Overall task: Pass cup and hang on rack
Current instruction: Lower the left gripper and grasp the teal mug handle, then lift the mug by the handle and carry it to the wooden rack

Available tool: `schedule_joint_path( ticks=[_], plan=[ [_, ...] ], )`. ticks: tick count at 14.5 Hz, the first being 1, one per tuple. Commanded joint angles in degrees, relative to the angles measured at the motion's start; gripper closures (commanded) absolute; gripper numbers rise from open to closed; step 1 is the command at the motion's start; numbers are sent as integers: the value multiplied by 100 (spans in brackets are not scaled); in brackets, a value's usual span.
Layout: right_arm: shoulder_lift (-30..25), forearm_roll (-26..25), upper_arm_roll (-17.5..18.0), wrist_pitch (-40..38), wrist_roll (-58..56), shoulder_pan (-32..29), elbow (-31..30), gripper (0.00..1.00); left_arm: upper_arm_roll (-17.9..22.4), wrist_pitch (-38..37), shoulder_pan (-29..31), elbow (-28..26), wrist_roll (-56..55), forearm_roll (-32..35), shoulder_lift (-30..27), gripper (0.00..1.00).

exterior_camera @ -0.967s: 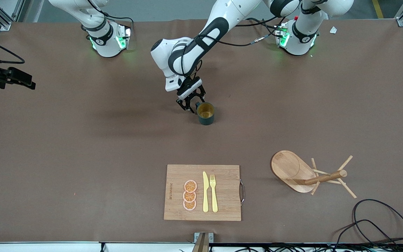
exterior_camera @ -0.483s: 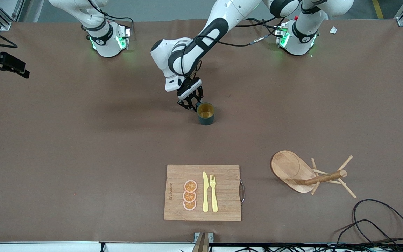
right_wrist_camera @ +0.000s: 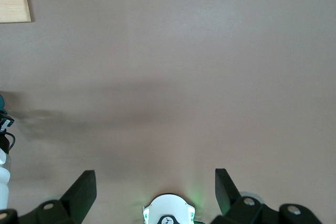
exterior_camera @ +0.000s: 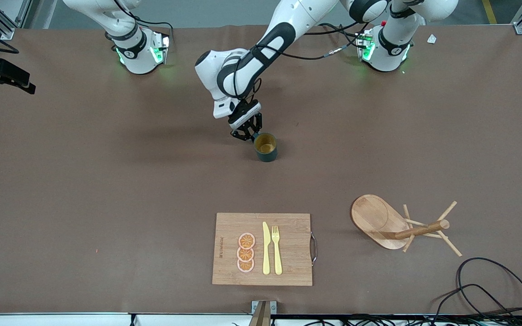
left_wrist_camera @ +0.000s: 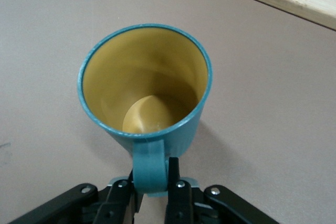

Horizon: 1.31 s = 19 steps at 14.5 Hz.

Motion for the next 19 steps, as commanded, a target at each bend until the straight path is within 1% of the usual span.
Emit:
schedule_joint_path(
  ticks=[1, 3, 6, 7, 10, 14, 15, 16, 18, 19],
  plan=[
    [-117, -6, 6, 31, 25, -53, -177, 0, 36, -21, 8, 73, 105, 56, -182, 100],
    [-117, 3, -3, 49, -27, -80, -177, 0, 36, -65, 156, 73, 393, -128, -437, 100],
    [-117, 11, -12, 84, -247, -97, -177, 0, 10, -65, 525, 73, 605, -734, -1051, 100],
    [-117, 11, -12, 102, -247, -97, -177, 0, -17, -65, 753, 73, 858, -996, -1314, 100],
    [-126, -6, -3, 312, -265, -89, -168, 0, -8, -65, 1342, 73, 1930, -2129, -1983, 100],
    [-126, -103, 6, 348, -484, -89, -168, 0, -26, -65, 2054, 81, 2468, -2939, -2537, 100],
    [-135, -103, 6, 339, -484, -89, -168, 0, -26, -65, 2265, 81, 2687, -3237, -2695, 100],
    [-135, -112, 6, 339, -484, -89, -168, 0, -26, -39, 2476, 90, 2793, -3545, -2784, 100],
    [-143, -103, 6, 313, -484, -89, -177, 0, -43, -21, 2819, 108, 2943, -3828, -2942, 100],
    [-143, -103, 6, 295, -484, -89, -177, 0, -52, -12, 3030, 108, 3100, -4073, -3004, 100]
  ],
)
